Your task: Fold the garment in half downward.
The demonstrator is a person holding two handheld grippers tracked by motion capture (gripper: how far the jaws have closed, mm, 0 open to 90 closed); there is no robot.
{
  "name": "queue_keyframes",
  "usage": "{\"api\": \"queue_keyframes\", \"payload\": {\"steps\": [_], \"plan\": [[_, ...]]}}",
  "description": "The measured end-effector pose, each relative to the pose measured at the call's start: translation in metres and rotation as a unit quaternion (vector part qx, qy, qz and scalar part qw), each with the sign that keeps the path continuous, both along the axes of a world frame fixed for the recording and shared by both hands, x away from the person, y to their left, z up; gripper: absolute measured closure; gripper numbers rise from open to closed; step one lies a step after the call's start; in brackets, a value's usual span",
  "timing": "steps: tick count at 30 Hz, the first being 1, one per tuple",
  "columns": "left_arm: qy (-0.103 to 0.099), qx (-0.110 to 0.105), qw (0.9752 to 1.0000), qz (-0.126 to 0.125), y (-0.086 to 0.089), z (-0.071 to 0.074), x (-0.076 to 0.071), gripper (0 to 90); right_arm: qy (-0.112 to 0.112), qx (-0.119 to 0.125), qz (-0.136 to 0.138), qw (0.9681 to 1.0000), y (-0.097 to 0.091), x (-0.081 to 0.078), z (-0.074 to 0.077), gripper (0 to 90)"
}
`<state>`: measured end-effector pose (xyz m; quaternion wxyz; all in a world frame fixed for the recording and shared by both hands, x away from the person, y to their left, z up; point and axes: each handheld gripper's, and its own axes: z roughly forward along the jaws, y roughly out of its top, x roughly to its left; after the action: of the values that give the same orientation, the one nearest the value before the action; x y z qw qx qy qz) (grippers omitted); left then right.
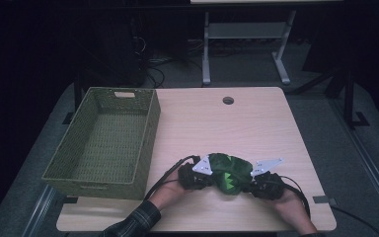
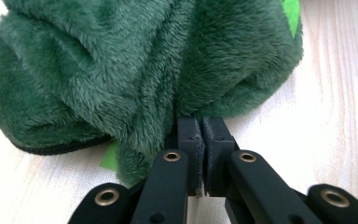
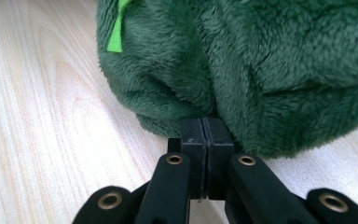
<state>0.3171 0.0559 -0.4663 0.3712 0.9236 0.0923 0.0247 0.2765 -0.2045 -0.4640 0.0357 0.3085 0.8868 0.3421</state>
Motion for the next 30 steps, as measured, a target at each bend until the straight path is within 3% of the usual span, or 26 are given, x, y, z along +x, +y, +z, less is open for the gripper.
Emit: {"api": "queue_keyframes", "payload": {"steps": [3, 7, 11, 15, 19, 22, 25, 30], "plan": [[0.008, -0.019, 0.9997, 0.010, 0.002, 0.003, -0.001, 78.4, -0.004, 0.007, 0.001, 1.0000, -0.001, -0.002, 0.002, 85.8], [0.008, -0.037, 0.9992, 0.015, 0.005, 0.012, -0.005, 65.0, -0.016, 0.039, -0.006, 0.9991, -0.008, -0.008, 0.011, 71.4], [0.009, -0.052, 0.9985, 0.018, 0.009, 0.022, -0.011, 53.8, -0.023, 0.061, -0.011, 0.9978, -0.014, -0.012, 0.017, 66.0], [0.008, -0.059, 0.9981, 0.018, 0.017, 0.030, -0.016, 48.4, -0.028, 0.074, -0.008, 0.9968, -0.019, -0.018, 0.022, 60.8], [0.011, -0.062, 0.9978, 0.020, 0.023, 0.034, -0.021, 46.5, -0.032, 0.082, -0.005, 0.9961, -0.024, -0.023, 0.026, 62.4], [0.009, -0.066, 0.9975, 0.023, 0.025, 0.037, -0.021, 57.1, -0.032, 0.093, -0.007, 0.9951, -0.027, -0.022, 0.030, 75.1], [0.015, -0.069, 0.9971, 0.026, 0.021, 0.041, -0.020, 74.3, -0.038, 0.095, -0.012, 0.9947, -0.025, -0.019, 0.035, 87.2], [0.028, -0.067, 0.9973, 0.011, 0.006, 0.041, -0.021, 89.5, -0.051, 0.095, -0.012, 0.9941, -0.020, -0.009, 0.042, 89.8]]}}
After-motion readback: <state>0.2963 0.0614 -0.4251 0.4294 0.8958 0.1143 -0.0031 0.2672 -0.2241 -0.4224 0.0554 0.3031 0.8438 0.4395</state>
